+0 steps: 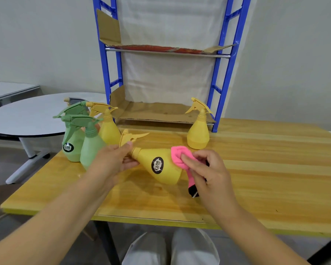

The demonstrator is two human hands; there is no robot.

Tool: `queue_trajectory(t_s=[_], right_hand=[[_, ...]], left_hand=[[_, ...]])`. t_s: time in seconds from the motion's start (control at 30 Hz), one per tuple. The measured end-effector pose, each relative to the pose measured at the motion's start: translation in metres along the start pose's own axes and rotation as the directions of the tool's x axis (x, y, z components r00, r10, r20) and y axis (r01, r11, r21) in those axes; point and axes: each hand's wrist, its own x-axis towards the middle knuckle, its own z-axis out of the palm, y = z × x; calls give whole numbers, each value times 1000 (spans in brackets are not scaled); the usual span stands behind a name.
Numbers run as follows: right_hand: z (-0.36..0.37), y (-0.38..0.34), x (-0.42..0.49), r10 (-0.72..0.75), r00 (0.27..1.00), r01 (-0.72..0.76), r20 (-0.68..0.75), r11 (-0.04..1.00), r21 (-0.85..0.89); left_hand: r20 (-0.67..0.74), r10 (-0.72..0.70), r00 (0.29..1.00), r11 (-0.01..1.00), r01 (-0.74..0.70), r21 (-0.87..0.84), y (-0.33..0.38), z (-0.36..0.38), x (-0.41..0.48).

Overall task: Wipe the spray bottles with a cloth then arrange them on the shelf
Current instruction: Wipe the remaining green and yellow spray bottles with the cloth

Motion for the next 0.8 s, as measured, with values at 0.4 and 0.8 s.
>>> queue_trajectory(t_s=[0.4, 0.8], right_hand=[[3, -18, -11, 198, 977, -210, 74, 950, 232], [-14, -8, 31, -4, 979, 41, -205, 983, 178]], left_hand=[[32, -160, 987, 932, 161, -325, 11, 20, -9], [147, -240, 959, 912, 275, -305, 7, 13, -14]])
